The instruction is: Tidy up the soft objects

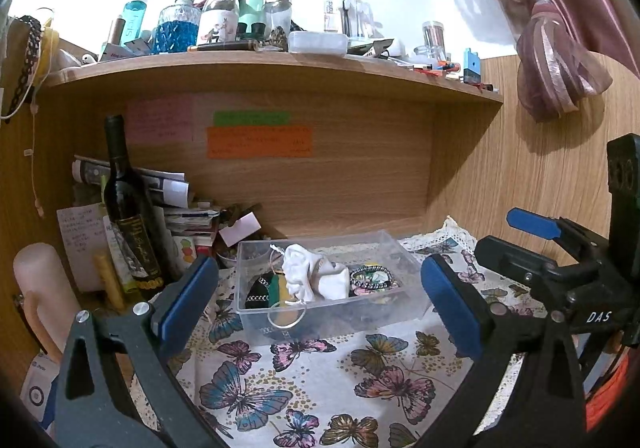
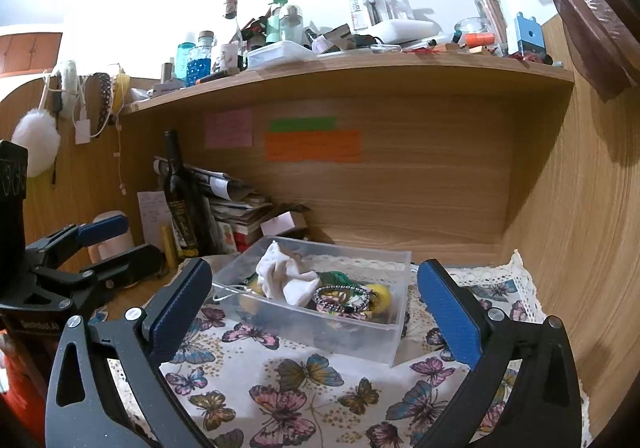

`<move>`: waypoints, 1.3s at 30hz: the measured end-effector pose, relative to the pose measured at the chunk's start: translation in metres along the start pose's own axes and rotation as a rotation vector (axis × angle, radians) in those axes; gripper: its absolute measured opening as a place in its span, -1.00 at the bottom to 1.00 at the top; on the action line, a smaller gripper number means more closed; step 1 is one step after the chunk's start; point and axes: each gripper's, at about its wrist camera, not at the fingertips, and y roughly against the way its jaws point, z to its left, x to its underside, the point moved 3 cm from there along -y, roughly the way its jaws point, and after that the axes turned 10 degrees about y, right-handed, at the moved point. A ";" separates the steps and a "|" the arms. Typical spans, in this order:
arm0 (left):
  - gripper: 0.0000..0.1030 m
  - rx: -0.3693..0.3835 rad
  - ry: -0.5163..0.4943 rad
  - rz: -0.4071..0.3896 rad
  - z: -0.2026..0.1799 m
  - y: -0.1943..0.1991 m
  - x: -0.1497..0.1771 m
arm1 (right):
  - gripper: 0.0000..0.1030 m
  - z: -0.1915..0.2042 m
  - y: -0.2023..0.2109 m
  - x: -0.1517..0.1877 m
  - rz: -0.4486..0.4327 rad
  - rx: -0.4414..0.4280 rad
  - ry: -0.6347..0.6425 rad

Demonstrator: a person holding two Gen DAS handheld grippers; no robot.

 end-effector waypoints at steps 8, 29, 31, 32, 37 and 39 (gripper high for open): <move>0.99 0.002 -0.005 0.012 0.000 -0.004 0.002 | 1.00 0.001 0.000 0.000 0.001 -0.005 -0.007; 1.00 0.003 -0.004 0.014 0.001 -0.004 0.004 | 1.00 0.004 0.000 0.002 -0.002 -0.021 -0.015; 1.00 0.002 -0.004 0.013 0.001 -0.003 0.003 | 1.00 0.005 0.001 0.002 -0.003 -0.021 -0.015; 1.00 0.003 -0.003 0.012 0.001 -0.002 0.004 | 1.00 0.004 0.000 0.002 -0.003 -0.020 -0.014; 1.00 -0.001 -0.002 0.011 0.000 -0.002 0.003 | 1.00 0.004 0.001 0.002 -0.004 -0.021 -0.016; 1.00 -0.001 -0.002 0.011 0.000 -0.002 0.003 | 1.00 0.004 0.000 0.002 -0.003 -0.021 -0.016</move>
